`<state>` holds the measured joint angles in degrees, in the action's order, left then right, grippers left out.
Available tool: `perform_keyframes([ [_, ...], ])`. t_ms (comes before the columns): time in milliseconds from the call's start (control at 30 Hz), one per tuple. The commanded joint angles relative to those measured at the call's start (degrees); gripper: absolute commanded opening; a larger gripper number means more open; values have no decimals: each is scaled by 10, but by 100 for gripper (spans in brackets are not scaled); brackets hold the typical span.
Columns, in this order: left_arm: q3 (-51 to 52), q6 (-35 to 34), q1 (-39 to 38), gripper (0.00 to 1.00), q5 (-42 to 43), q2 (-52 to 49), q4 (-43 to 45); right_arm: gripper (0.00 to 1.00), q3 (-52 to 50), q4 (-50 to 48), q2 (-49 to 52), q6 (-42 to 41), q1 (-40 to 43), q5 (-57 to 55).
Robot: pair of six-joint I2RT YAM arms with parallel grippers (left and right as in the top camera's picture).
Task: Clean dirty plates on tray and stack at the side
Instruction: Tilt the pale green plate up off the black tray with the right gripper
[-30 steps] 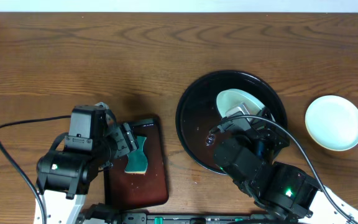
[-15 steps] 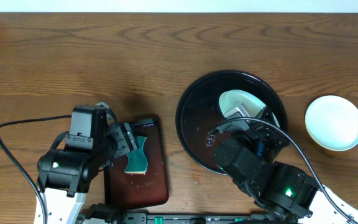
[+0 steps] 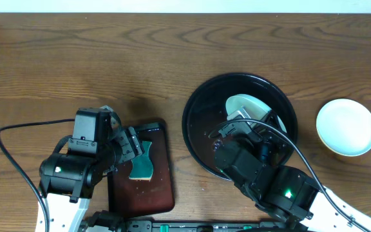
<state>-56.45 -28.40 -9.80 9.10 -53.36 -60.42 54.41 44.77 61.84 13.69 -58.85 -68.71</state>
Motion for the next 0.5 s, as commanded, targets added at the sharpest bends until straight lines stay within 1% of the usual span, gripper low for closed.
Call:
perform_keyframes([
  [0,-16,7,3,79,5,-1,-3,1,13,-2,0,-10,-5,-18],
  [100,-16,7,3,79,5,-1,-3,1,13,-2,0,-26,-5,-17],
  [467,-16,7,3,79,5,-1,-3,1,13,3,0,-30,-5,-18],
])
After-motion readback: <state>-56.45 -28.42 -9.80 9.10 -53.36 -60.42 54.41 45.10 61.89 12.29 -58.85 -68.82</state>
